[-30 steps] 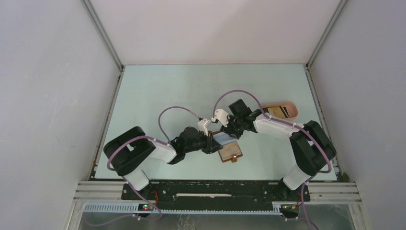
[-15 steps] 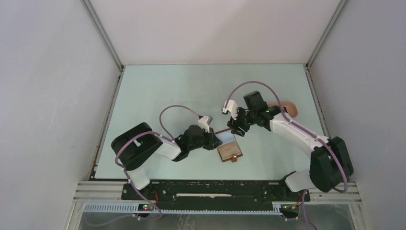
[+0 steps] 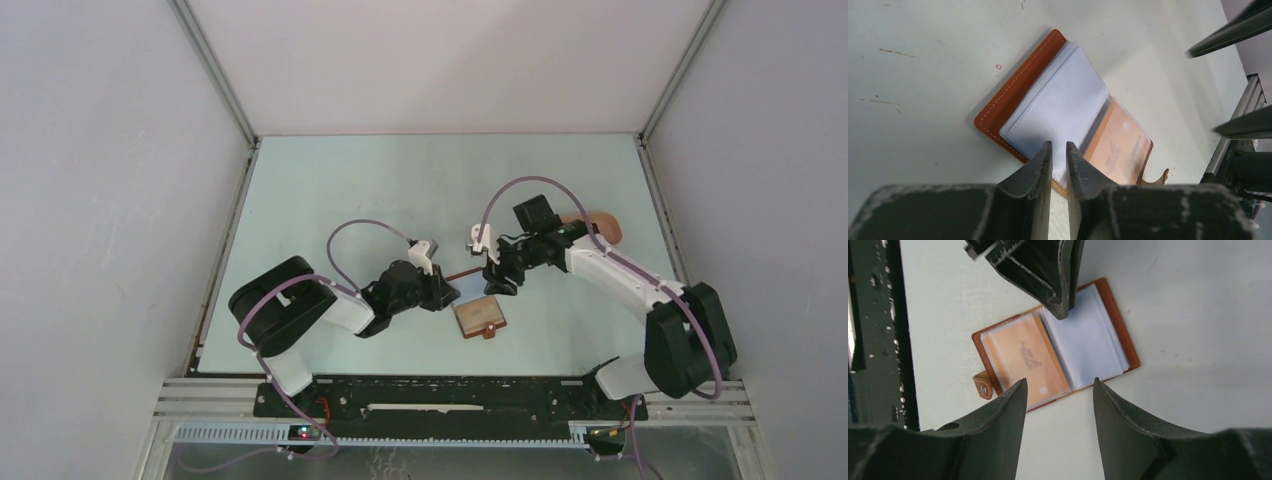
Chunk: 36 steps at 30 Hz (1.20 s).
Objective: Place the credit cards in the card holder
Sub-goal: Turn over the card holder at the center of the board.
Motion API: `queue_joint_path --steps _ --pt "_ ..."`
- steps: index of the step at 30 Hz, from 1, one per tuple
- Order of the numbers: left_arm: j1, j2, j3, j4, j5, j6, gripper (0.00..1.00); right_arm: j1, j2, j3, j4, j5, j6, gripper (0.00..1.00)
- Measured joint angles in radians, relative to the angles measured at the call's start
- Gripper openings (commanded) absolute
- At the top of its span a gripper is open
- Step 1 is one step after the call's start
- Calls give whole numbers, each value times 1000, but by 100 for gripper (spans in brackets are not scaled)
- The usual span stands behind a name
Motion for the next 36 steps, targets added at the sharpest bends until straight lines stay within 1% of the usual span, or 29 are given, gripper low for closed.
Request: queue_joint_path --steps 3,9,12,25,27,34,36 --pt "0 0 -2 11 3 0 20 24 63 -5 0 45 -8 59" --pt "0 0 -15 45 10 0 20 109 154 -6 -1 140 -43 63" --pt "0 0 -25 49 11 0 20 131 186 -6 -6 168 -64 64" --pt "0 0 -48 90 14 0 19 200 242 -18 -10 255 -105 71" --pt "0 0 -49 95 14 0 19 205 243 -18 -10 258 -106 69" --pt "0 0 -53 103 19 0 19 222 250 -14 -5 283 -89 53" --pt "0 0 -53 107 20 0 19 221 253 -9 -1 287 -78 51"
